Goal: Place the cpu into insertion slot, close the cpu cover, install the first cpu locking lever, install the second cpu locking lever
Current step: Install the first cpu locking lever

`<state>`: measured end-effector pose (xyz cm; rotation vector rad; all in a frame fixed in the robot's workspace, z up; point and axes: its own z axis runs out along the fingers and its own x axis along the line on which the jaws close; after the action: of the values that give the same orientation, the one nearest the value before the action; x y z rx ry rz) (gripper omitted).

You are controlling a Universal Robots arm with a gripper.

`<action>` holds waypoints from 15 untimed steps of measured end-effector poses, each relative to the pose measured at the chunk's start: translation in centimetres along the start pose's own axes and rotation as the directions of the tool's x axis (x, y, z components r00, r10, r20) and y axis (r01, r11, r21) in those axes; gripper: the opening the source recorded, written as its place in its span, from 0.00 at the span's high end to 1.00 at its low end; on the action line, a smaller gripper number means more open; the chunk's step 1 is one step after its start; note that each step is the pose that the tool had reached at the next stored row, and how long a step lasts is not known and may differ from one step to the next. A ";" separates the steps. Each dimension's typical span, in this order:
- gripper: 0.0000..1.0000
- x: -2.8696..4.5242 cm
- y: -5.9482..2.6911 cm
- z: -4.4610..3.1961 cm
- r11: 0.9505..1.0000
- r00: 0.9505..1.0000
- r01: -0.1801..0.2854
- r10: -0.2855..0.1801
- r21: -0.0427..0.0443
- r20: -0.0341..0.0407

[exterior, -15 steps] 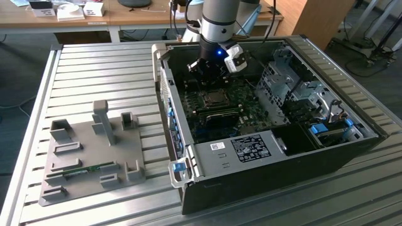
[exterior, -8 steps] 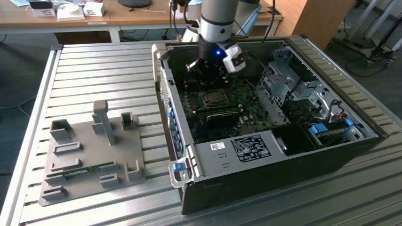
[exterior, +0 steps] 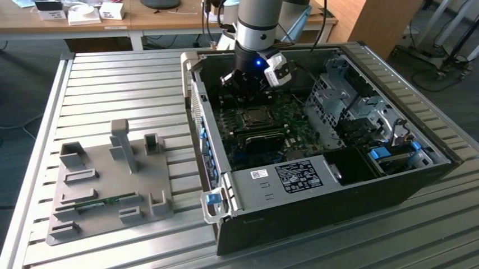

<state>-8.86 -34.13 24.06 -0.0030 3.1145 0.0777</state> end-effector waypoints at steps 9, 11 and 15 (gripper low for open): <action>0.89 -0.03 0.06 -1.08 1.000 1.000 0.000 0.000 0.000 0.000; 0.89 -0.03 0.07 -1.10 1.000 1.000 0.000 0.000 0.000 0.000; 0.89 -0.03 0.06 -1.12 1.000 1.000 0.000 0.000 0.000 0.000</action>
<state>-8.86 -34.12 25.18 -0.0030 3.1143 0.0779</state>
